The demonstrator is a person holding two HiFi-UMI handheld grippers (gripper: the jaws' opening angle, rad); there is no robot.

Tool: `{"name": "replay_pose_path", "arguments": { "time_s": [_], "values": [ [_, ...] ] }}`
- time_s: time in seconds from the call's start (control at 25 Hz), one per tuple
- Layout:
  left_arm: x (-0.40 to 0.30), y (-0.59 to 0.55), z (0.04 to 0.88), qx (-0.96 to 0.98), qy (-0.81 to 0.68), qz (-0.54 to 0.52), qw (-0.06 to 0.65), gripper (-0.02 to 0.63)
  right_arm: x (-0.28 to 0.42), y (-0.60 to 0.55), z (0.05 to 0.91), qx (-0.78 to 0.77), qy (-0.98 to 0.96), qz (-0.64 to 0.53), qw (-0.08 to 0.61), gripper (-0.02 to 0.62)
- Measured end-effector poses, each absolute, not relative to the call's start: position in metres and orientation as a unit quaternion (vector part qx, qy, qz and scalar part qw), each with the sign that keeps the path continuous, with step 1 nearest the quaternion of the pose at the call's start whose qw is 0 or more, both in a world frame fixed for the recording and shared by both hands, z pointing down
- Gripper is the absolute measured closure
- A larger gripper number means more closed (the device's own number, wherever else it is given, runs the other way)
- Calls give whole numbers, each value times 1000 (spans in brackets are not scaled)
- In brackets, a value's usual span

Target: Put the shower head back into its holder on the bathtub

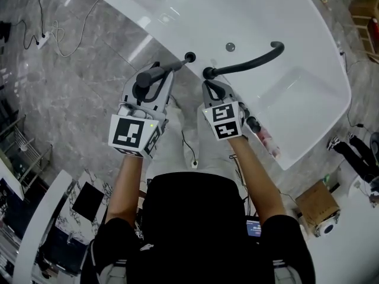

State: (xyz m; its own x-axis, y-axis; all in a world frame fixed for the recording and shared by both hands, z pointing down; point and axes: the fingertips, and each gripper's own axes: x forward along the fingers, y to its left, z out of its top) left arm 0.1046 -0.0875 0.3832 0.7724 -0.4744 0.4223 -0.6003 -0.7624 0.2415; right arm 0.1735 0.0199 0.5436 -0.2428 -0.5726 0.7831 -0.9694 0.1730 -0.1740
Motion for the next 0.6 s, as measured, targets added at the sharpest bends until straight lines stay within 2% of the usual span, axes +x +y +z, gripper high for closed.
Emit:
{"name": "replay_pose_path", "arguments": {
  "time_s": [0.6],
  "values": [
    [134,-86,486,919,-275,220,178,462,186,35,573,553,-703,368,254,572]
  ]
}}
